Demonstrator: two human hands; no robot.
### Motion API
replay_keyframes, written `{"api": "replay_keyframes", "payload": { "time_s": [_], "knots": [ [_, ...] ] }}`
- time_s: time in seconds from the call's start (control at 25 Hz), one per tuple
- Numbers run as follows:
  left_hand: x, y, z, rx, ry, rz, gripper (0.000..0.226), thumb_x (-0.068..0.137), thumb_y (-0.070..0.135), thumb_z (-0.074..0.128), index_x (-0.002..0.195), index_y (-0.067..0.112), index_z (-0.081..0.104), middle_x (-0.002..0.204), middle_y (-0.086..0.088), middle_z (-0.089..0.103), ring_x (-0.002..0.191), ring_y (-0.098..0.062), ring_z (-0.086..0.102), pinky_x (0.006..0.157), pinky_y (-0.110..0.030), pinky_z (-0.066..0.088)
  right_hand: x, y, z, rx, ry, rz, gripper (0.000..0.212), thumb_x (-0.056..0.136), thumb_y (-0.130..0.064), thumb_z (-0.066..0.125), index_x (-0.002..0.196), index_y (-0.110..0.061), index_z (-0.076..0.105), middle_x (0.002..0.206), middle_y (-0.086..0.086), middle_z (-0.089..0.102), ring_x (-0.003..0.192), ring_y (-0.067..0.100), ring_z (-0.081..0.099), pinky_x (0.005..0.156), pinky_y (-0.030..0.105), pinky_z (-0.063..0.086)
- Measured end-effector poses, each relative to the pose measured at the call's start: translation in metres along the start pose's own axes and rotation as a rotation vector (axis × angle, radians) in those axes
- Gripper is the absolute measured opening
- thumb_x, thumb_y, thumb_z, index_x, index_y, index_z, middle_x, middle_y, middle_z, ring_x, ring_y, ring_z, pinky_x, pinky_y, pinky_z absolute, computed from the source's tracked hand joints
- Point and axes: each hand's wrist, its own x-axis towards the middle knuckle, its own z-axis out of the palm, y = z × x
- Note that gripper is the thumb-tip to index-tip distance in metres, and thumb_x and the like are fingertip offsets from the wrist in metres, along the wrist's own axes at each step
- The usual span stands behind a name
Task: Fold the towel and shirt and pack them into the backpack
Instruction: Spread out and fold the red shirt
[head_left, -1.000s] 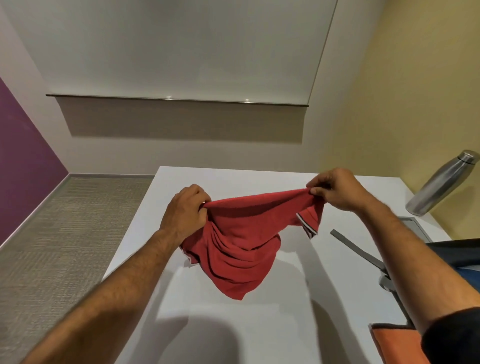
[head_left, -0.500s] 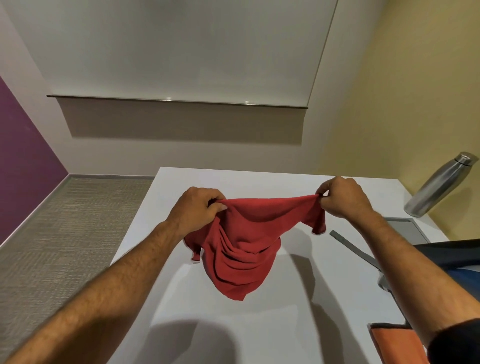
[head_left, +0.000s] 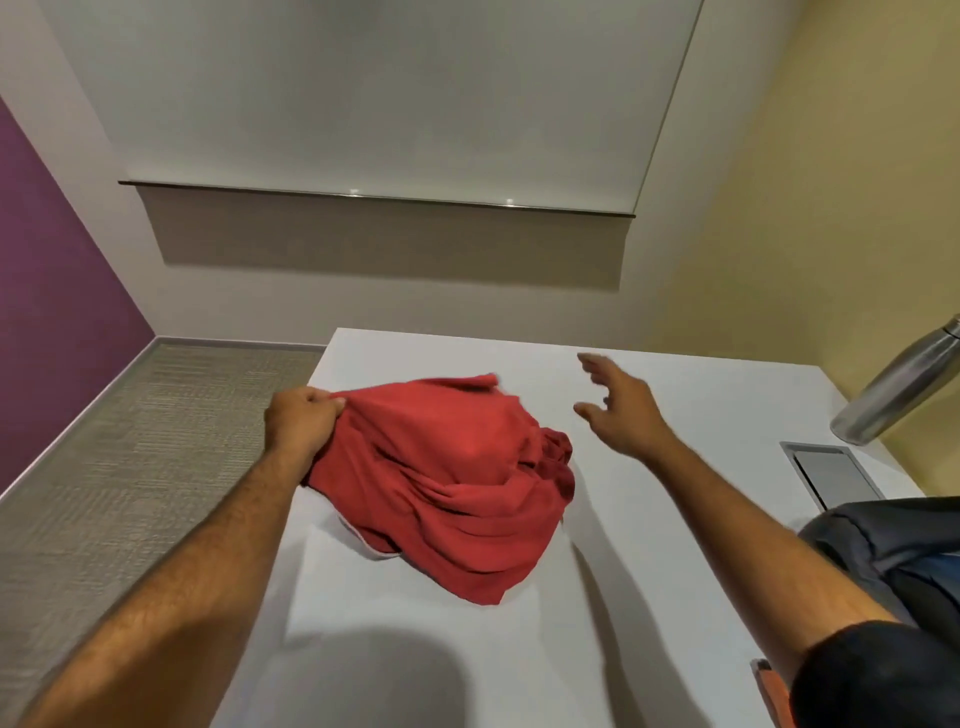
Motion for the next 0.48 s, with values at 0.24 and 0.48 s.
{"api": "replay_keyframes", "payload": {
  "time_s": [0.24,0.48],
  "knots": [
    [-0.035,-0.069,0.002,0.319,-0.022,0.149,0.020,0.077,0.026,0.074,0.096,0.024,0.067,0.098,-0.001,0.069,0.096,-0.027,0.065,0.085,-0.039,0.053,-0.061,0.046,0.071,-0.236,-0.166,-0.033,0.033,0.071,-0.019,0.062,0.103,-0.022,0.068,0.101,-0.002,0.070,0.094,0.025,0.065,0.077,0.036,0.052],
    [-0.144,-0.100,0.094,0.385,-0.548,0.580,0.029,0.064,0.047,0.075,0.079,0.024,0.067,0.075,0.008,0.068,0.066,-0.006,0.062,0.066,-0.028,0.056,-0.091,0.080,0.119,-0.374,-0.231,0.042,0.083,0.068,-0.018,0.072,0.141,-0.029,0.035,0.139,-0.005,0.048,0.115,0.023,0.052,0.080,0.041,0.056]
  ]
}}
